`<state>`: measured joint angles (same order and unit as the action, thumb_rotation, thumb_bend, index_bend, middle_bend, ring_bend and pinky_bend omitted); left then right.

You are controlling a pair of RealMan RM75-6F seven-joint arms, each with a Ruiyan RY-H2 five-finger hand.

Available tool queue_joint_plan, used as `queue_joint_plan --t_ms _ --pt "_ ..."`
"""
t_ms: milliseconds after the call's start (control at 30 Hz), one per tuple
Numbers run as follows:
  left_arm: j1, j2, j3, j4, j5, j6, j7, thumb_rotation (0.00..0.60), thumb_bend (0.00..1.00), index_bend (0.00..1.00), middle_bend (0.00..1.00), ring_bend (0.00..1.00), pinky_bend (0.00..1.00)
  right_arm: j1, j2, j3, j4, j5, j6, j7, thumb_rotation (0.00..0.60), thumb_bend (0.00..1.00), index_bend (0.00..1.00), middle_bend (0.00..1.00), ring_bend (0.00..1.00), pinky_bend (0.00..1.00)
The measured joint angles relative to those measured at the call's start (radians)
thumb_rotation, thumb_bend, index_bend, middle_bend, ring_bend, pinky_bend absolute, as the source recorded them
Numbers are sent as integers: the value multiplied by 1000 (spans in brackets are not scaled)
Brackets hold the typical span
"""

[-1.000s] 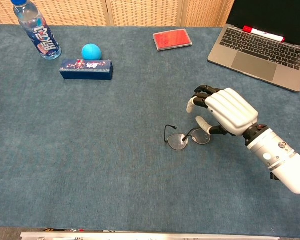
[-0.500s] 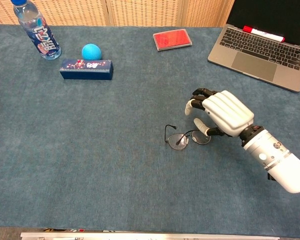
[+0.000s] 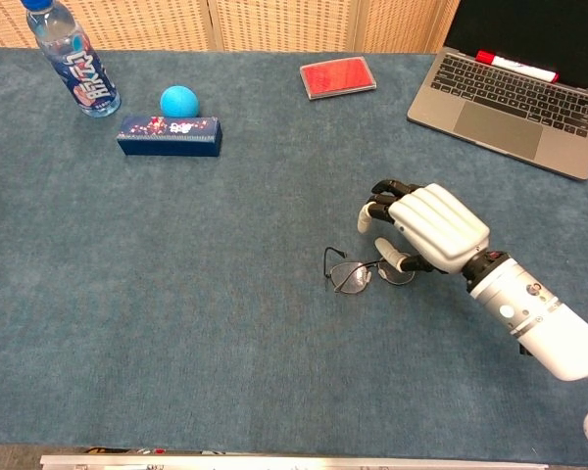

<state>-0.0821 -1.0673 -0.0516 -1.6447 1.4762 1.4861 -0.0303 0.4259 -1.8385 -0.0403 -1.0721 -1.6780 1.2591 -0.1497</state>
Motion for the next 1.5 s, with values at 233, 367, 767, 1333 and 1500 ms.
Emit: queue_joint_plan --t_ms 233,367,767,1333,1500 --pt "0 0 0 0 0 -1 0 600 0 641 498 346 549 -4 -25 -3 45 -27 50 -18 600 384 433 405 193 394" --pt "-1 -1 1 0 0 -2 2 600 0 641 498 346 549 -5 -39 -5 76 -44 80 -13 600 382 433 401 193 394" --pt "-1 1 1 -2 0 -4 0 600 0 641 498 346 550 -4 -89 -15 184 -85 142 0 600 328 433 387 193 394" --pt "1 0 0 -3 -2 2 15 600 0 641 498 346 550 -3 -104 -22 212 -73 125 4 600 324 433 387 193 394" --pt "1 1 1 -4 -3 -1 19 600 0 641 498 346 550 -4 -100 -22 205 -65 116 -2 600 324 433 387 193 394"
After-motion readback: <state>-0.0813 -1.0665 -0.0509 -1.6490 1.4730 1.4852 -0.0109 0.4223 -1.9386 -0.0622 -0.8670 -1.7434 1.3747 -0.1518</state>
